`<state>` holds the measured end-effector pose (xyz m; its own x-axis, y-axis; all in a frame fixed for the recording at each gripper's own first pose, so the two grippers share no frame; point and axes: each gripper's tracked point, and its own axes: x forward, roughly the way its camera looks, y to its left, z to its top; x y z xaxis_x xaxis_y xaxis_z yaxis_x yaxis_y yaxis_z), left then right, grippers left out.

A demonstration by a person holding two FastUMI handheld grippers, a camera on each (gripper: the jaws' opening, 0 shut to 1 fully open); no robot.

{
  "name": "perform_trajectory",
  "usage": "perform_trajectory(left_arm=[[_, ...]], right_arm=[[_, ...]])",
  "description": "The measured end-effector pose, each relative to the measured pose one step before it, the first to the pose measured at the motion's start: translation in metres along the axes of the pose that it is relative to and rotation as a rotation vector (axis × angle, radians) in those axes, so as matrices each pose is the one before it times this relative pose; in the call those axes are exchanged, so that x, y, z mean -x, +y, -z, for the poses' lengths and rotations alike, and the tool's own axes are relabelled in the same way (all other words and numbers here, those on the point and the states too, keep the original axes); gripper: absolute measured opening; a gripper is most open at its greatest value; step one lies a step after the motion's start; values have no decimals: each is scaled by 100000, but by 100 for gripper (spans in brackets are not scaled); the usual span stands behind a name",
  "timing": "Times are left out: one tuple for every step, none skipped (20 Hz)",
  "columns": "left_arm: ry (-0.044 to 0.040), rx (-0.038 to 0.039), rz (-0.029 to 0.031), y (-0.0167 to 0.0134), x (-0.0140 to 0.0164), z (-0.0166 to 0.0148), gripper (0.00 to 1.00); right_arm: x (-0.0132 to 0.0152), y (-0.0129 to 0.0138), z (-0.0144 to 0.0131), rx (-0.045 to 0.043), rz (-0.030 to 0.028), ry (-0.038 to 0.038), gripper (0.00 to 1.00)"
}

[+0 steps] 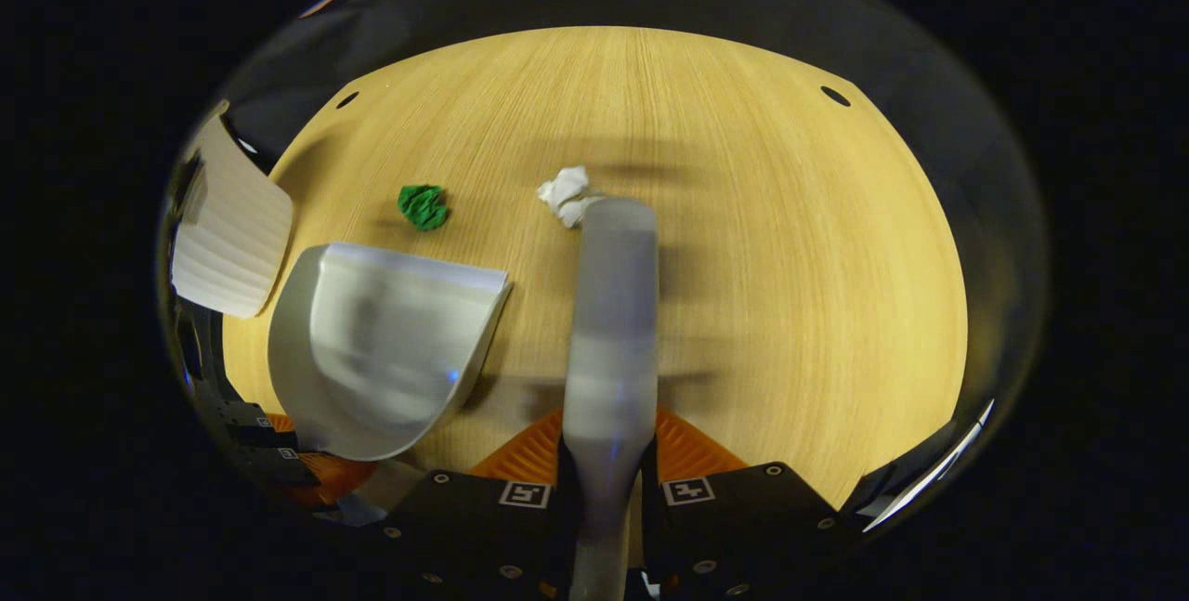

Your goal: Pick up the small broom and dustpan from the desktop, sweep the trash into the dustpan with the broom, and then empty the trash into the garbage bin.

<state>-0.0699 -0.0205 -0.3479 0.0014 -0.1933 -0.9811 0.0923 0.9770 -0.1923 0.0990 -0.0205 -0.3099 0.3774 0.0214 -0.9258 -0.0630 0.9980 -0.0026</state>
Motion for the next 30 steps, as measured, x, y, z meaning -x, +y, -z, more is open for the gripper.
perform_trajectory(left_arm=[[778, -2152, 409, 434, 169, -47, 30], [793, -2383, 79, 488, 143, -117, 28], [1014, -2720, 502, 494, 401, -148, 28], [957, -3077, -38, 480, 396, -159, 28], [714, -3038, 26, 181, 227, -173, 28], [395, -2413, -495, 326, 290, -334, 28], [1274, -2598, 454, -115, 451, -165, 28], [1164, -1494, 203, 185, 253, -317, 28], [1349, -2505, 654, 266, 191, -385, 28], [1009, -1492, 328, 436, 42, -507, 28], [621, -3369, 337, 664, -230, -378, 28], [1348, -3370, 768, 580, -34, -314, 28], [99, -3436, 286, 559, 201, -276, 28], [1398, -3839, 249, 418, 46, -54, 28], [-4, -3572, -829, 393, 214, -36, 28], [1207, -2390, -37, 229, 170, -59, 28], [-465, -1112, -332, 13, 251, -391, 28], [4, -684, 458, -51, -199, 582, 28], [-553, 286, 325, 46, 131, -129, 28], [-232, -34, 278, -110, 24, 108, 28], [122, 795, 182, -19, 75, 15, 28], [-1238, 863, 482, -103, 30, -203, 28], [-709, 1294, 1059, -100, -228, -28, 28], [-1105, 1945, 1032, -197, -36, -43, 28], [-880, 1586, 1448, -467, 9, 67, 28], [-871, 1756, 408, -325, -62, -16, 28], [-893, 1263, 393, -340, -201, 43, 28], [-1182, 1779, 270, -187, -150, -68, 28], [-1305, 2346, 664, -306, -110, -105, 28], [-1926, 2834, 307, -331, -178, -125, 28]], right_arm=[[-242, -627, -1158, 1219, 663, -475, 29], [-295, -680, -1249, 2206, 834, -675, 19], [-216, -866, -925, 1857, 686, -496, 19], [30, -401, -817, 1828, -728, -260, 29], [-141, -482, -1089, 1318, -523, -606, 29], [-469, -437, -726, 2727, -331, 675, 29], [-478, -259, -942, 2892, -734, -110, 19], [-337, -80, -569, 3142, -1144, 805, 19], [-248, 444, -609, 2969, -2746, 905, 29], [-189, 616, -697, 2876, -2552, 491, 29], [-247, 1038, -643, 5445, -3305, 274, 29], [-498, 529, -763, 5927, -2337, -166, 29], [-270, 740, -773, 7850, -3183, 155, 29], [-249, 123, -879, 7667, -2557, -355, 28], [268, 860, -1124, 6592, -4166, 131, 28], [644, 325, -872, 3803, -4815, -61, 28], [493, 437, -724, 3052, -6439, 83, 29], [480, 173, -429, 2686, -5563, 509, 28], [525, 547, -495, 2899, -5425, 460, 28], [517, 370, -314, 2345, -4400, 986, 28], [757, 214, -375, 2033, -3672, 618, 28], [885, 450, -440, 1263, -5053, 510, 29], [929, 295, -667, 1140, -4149, -168, 28], [752, 159, -616, -41, -3877, 551, 28], [655, -88, -383, -917, -2566, 1731, 28], [677, -383, -358, -197, -772, 1277, 29], [-2587, 1928, 2352, -1295, -964, 262, 29], [1099, -520, -1281, -1736, -2066, -611, 28], [176, 641, -355, -1632, -1699, -1292, 29], [54, 249, -429, -2553, 373, -1399, 28]])
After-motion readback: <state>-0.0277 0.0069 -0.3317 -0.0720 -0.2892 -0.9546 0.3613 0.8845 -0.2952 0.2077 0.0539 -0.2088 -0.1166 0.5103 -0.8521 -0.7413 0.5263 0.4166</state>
